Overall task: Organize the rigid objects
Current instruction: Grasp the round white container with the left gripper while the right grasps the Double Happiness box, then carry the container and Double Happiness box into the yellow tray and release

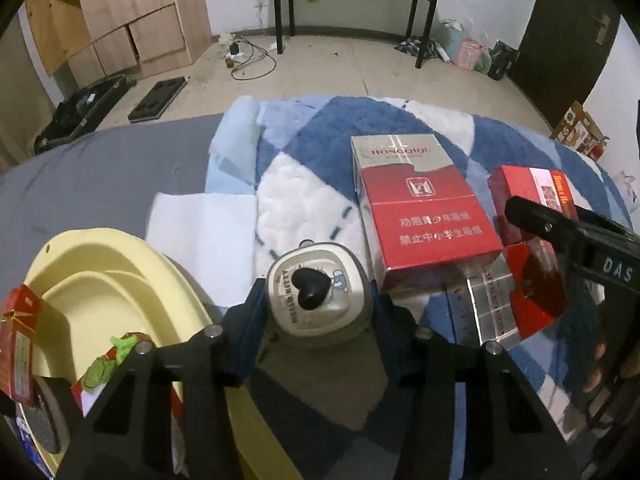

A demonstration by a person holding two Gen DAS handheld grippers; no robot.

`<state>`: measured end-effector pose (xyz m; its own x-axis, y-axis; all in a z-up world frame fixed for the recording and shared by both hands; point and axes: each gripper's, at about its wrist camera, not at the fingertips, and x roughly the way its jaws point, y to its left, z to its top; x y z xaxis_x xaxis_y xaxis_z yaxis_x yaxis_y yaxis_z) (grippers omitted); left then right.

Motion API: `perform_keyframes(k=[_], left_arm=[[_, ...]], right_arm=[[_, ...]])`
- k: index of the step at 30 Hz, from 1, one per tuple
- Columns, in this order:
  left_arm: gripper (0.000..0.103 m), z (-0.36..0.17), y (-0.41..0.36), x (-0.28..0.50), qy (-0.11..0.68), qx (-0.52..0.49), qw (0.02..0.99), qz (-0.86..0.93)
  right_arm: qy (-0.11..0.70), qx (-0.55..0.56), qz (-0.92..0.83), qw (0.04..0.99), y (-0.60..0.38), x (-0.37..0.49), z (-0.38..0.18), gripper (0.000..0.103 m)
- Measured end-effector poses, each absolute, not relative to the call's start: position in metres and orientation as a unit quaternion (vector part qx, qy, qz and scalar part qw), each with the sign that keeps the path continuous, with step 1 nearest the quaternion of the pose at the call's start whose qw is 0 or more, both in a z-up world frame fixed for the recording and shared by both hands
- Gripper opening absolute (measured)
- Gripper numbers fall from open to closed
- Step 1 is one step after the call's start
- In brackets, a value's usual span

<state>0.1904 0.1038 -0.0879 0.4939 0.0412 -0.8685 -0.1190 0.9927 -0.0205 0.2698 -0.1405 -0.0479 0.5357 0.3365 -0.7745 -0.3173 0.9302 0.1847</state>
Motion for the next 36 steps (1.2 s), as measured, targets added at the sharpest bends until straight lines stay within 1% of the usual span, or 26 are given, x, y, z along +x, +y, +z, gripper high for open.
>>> perform_keyframes(k=[4,7,13,18,22,24,27,32,36], left_arm=[[0.051,-0.079,0.095,0.172,0.487,-0.05,0.871,0.036],[0.051,-0.067,0.09,0.151,0.473,-0.056,0.879,0.034],[0.051,-0.021,0.096,0.103,0.433,-0.085,0.896,0.04],[0.051,0.016,0.137,0.057,0.411,-0.09,0.905,0.065],[0.051,0.026,0.184,0.018,0.413,-0.094,0.899,0.11],[0.051,0.022,0.204,-0.001,0.415,-0.097,0.895,0.132],[0.051,-0.003,0.229,-0.022,0.438,-0.108,0.88,0.151],[0.051,-0.046,0.252,-0.027,0.471,-0.116,0.86,0.16],[0.051,-0.063,0.259,-0.024,0.475,-0.134,0.856,0.152]], right_arm=[[0.424,0.003,0.206,0.882,-0.148,0.257,-0.042,0.093],[0.396,-0.009,0.219,0.892,-0.161,0.239,-0.027,0.093],[0.369,0.005,0.227,0.901,-0.183,0.206,0.007,0.093],[0.357,-0.014,0.254,0.899,-0.176,0.173,0.044,0.093],[0.356,-0.026,0.301,0.884,-0.137,0.145,0.072,0.093],[0.359,-0.037,0.322,0.875,-0.114,0.132,0.079,0.093],[0.373,-0.052,0.359,0.854,-0.065,0.121,0.076,0.094],[0.413,-0.106,0.388,0.817,0.017,0.111,0.041,0.094],[0.419,-0.166,0.406,0.795,0.068,0.113,0.021,0.094]])
